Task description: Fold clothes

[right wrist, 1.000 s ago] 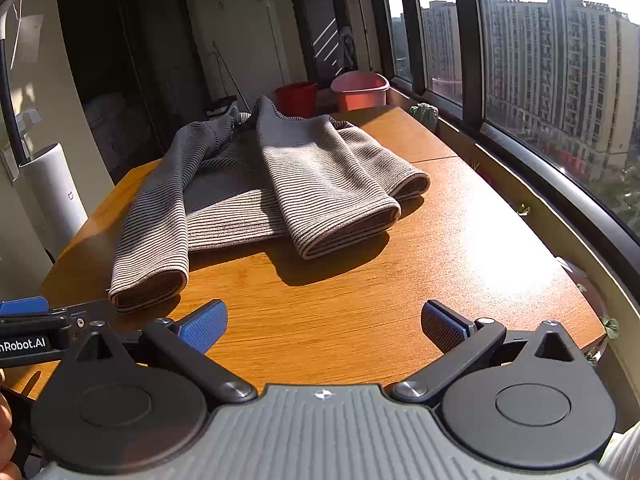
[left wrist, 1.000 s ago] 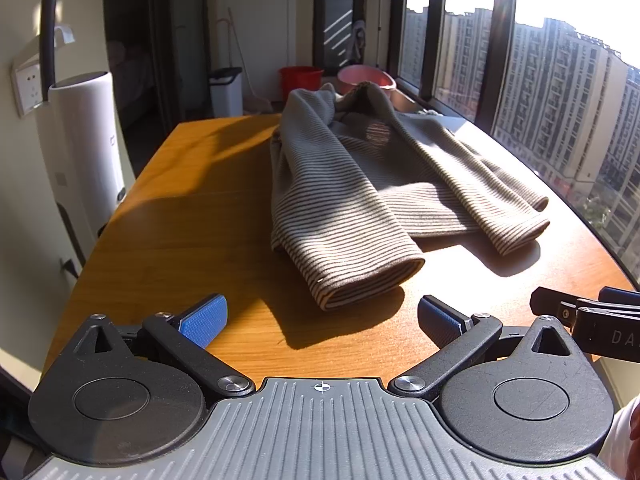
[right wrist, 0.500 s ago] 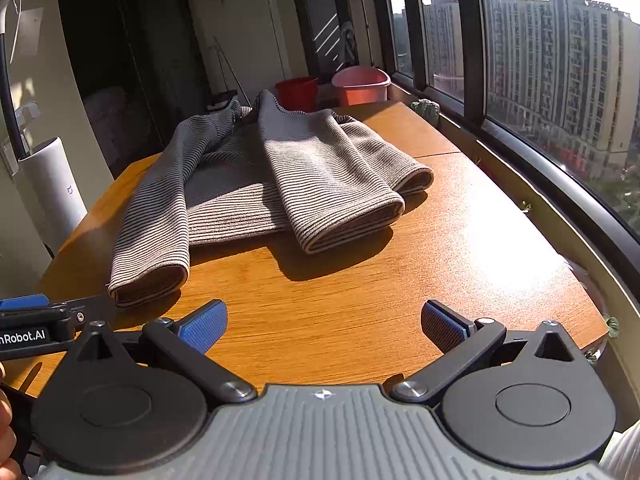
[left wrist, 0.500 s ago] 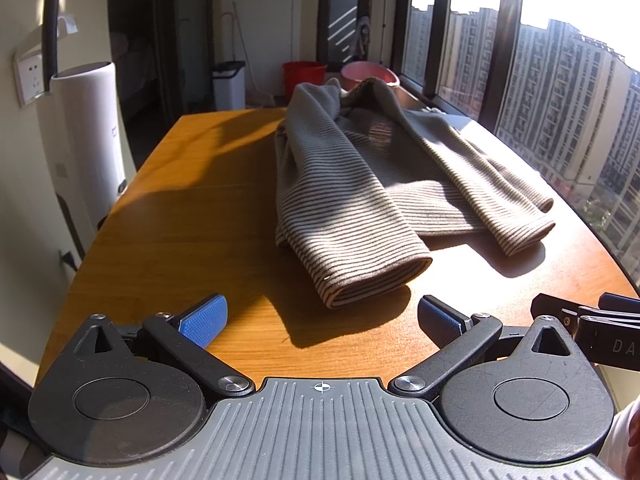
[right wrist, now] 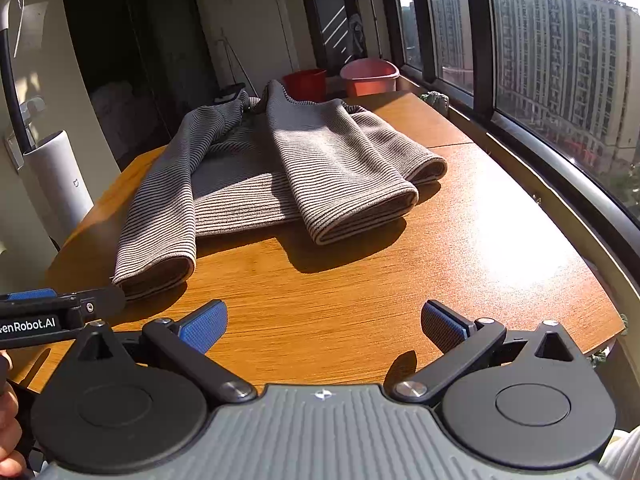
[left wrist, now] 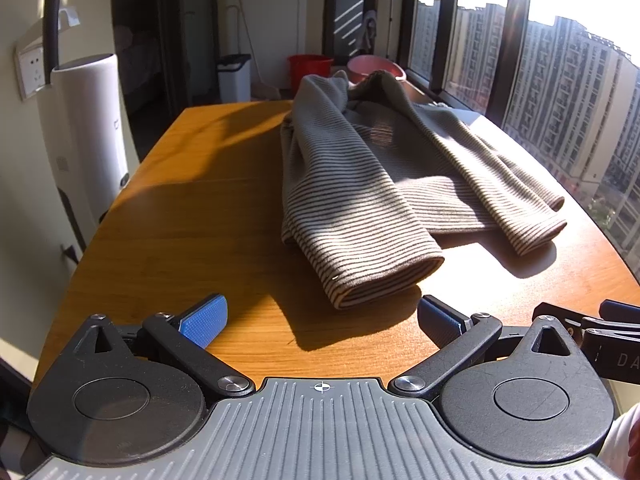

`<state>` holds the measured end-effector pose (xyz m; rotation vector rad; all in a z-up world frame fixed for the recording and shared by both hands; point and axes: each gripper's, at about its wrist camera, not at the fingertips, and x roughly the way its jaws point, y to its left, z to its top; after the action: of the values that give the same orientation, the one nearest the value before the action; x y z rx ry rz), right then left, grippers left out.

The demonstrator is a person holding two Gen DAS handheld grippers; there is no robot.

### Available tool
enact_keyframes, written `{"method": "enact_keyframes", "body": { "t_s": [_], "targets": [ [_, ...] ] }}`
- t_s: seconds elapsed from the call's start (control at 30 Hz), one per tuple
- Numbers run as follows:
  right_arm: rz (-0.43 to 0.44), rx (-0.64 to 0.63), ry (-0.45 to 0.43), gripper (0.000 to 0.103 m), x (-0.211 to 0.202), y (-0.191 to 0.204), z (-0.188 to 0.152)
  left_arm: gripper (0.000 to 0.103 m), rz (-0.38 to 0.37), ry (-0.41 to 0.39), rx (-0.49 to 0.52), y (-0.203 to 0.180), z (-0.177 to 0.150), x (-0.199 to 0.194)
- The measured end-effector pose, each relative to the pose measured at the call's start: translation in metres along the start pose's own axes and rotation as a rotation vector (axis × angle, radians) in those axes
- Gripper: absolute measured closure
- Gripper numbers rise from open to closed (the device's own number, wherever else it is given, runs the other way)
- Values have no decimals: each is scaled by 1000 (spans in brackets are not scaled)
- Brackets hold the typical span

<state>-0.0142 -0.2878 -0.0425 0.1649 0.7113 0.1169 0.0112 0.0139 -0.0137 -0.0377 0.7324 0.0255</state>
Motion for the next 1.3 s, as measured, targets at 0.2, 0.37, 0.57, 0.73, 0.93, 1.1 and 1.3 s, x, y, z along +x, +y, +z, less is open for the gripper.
{"method": "enact_keyframes", "body": {
  "t_s": [0.2,0.37,0.57,0.73,0.93,1.1,1.3],
  "targets": [
    [-5,-7,-7,0,7,-1,7,0,-3,-2,-38,8,16,10],
    [4,-5,-47,0,17,0,25,0,-134,-17,-149,22,54,24],
    [56,57,-80,0,40,-10,66,0,-318,-75,-123,12,95,49],
    [75,155,21,0,77,-25,92,0,-318,73,-88,2,99,113],
    [51,65,-56,0,96,-19,120,0,-302,87,-16,-5,88,135],
    [102,73,18,0,151,-20,137,0,-307,75,16,-6,81,134],
    [141,111,-17,0,155,-21,124,0,-304,66,47,-3,78,130]
  ]
}}
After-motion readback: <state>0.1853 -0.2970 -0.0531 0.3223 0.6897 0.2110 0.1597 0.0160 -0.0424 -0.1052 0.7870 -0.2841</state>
